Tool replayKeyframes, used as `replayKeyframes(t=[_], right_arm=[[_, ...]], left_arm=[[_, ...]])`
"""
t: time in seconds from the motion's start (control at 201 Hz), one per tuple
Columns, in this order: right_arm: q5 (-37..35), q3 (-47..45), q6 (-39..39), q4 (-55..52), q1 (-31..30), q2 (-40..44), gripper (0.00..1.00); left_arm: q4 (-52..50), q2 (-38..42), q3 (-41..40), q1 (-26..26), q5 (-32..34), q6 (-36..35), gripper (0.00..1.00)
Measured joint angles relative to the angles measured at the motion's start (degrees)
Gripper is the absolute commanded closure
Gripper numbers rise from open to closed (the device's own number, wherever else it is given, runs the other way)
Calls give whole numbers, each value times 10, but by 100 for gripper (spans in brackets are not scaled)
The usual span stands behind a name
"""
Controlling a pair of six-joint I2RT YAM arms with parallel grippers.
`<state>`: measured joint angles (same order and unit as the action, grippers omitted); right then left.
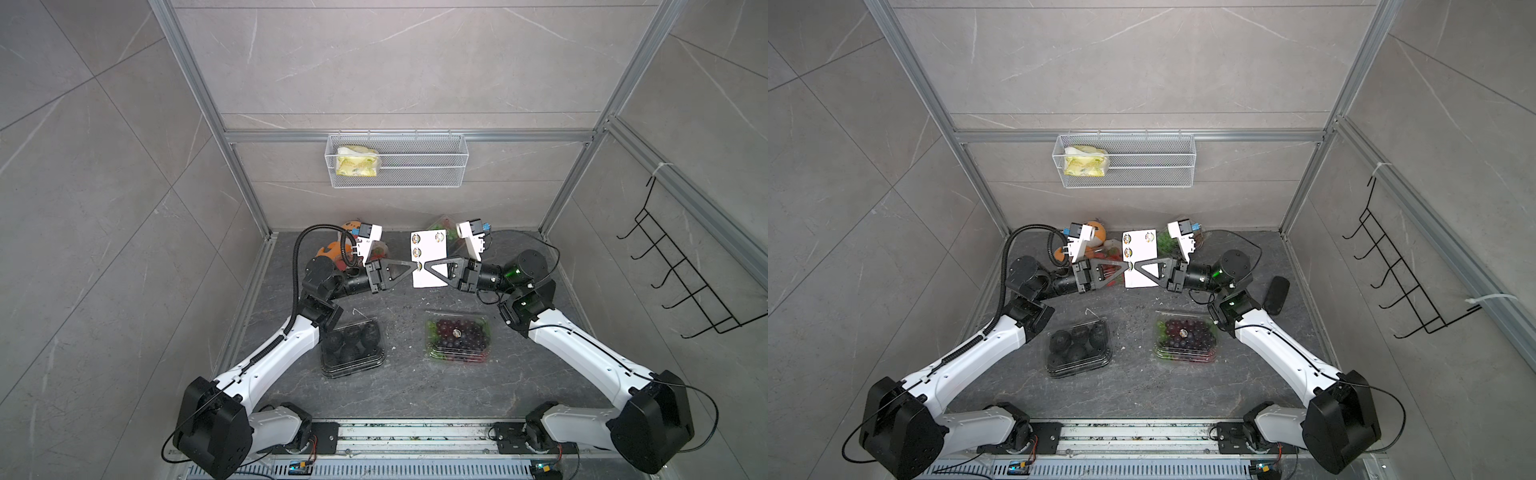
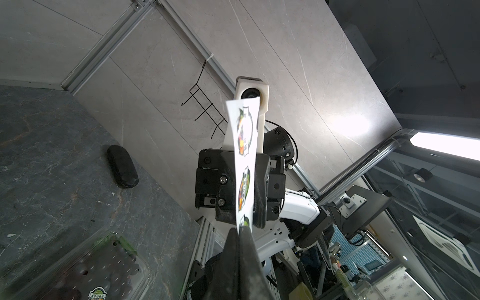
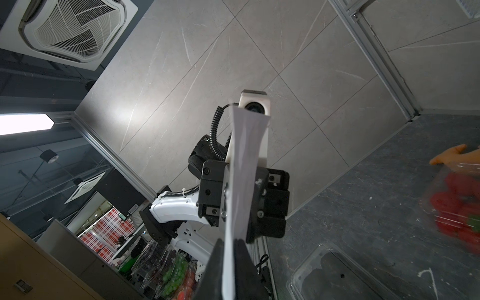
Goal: Label fruit boxes
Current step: Adjust the label sticker.
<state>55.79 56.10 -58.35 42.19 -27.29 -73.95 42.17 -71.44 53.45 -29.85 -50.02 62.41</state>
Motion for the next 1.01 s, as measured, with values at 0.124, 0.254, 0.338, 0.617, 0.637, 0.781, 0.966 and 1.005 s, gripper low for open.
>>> replayKeyframes(t=[0.124,0.254,0.338,0.617,0.637,0.781,0.966,1.005], right_arm=[[0,0,-1,0,0,-2,92],[0,0,-2,1,0,-3,94],[0,0,-2,1,0,-3,100],[7,-4,-33,39,0,-6,100],[8,-4,-37,45,0,-8,100],[17,-4,-88,113,0,-31,100],[20,-4,-141,191,0,-60,100],[21,-4,-151,205,-1,-64,100]], left_arm=[[2,0,0,0,-1,0,100],[3,0,0,0,-1,0,100],[3,0,0,0,-1,0,100],[10,0,0,-2,-1,0,100],[12,0,0,-2,-1,0,100],[24,-2,0,-2,0,3,100],[34,-10,1,-11,4,6,100],[34,-11,2,-12,4,6,100]])
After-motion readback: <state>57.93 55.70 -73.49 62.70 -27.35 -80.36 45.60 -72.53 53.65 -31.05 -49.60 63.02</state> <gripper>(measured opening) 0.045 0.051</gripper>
